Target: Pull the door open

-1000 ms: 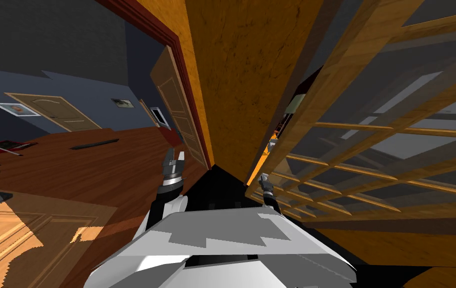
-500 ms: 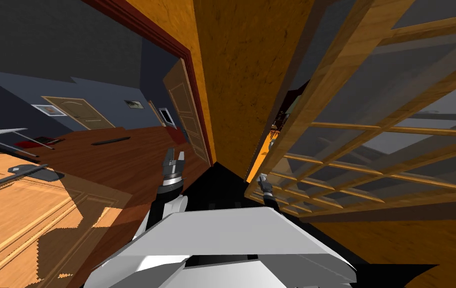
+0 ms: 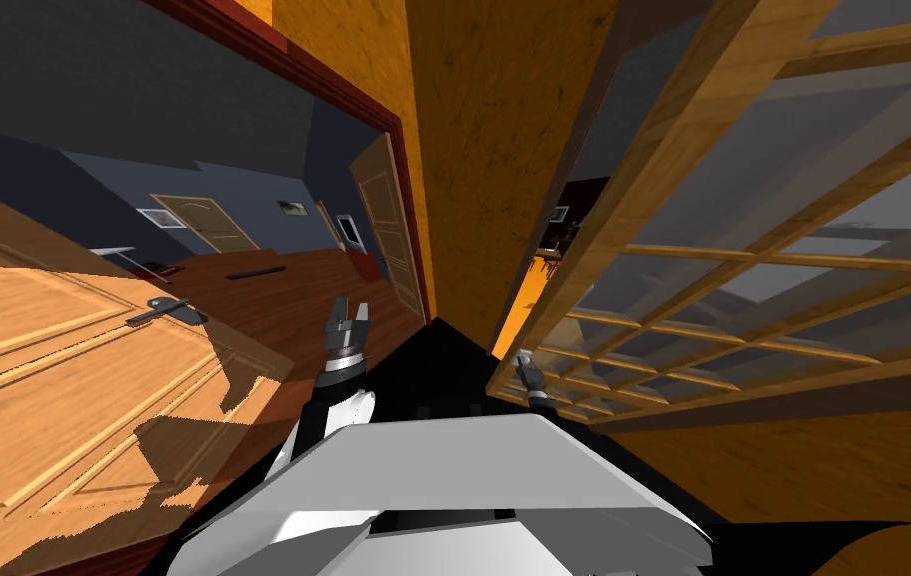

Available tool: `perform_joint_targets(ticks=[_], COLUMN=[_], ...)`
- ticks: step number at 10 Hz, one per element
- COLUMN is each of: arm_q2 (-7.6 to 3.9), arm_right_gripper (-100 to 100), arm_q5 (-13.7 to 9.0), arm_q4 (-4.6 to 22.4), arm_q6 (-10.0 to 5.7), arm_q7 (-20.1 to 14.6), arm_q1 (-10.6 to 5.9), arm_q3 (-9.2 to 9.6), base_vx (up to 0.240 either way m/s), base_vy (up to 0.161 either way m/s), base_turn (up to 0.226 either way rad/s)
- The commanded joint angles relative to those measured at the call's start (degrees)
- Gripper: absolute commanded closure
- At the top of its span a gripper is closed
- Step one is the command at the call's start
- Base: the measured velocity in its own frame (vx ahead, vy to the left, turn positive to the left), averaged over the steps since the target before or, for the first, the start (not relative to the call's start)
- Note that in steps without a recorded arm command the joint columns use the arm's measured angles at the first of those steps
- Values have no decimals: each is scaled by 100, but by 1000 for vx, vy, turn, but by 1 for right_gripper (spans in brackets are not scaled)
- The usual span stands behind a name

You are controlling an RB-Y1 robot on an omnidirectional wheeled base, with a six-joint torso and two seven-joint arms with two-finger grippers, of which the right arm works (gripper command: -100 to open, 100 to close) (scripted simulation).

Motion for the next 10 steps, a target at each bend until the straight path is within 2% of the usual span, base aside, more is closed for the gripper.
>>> perform_joint_targets(ticks=[1, 2, 3, 4, 6, 9, 10], arm_q2=[-92, -57, -147, -168, -313, -466, -418], arm_right_gripper=[100, 100, 100, 100, 100, 100, 100], arm_q5=[55, 37, 103, 116, 203, 296, 286], arm_q4=[-37, -26, 0, 4, 29, 56, 107], arm_q6=[-82, -37, -157, -186, -381, -589, -549], arm_q7=[-108, -64, -196, -222, -402, -593, -559], arm_q1=[62, 43, 122, 136, 227, 323, 289], arm_q3=[95, 66, 188, 210, 361, 520, 505], base_vx=[-251, -106, -171, -250, -275, -252, -110], base_vy=[3, 11, 2, -21, -29, -46, -13], base_turn=[90, 17, 143, 127, 140, 116, 24])
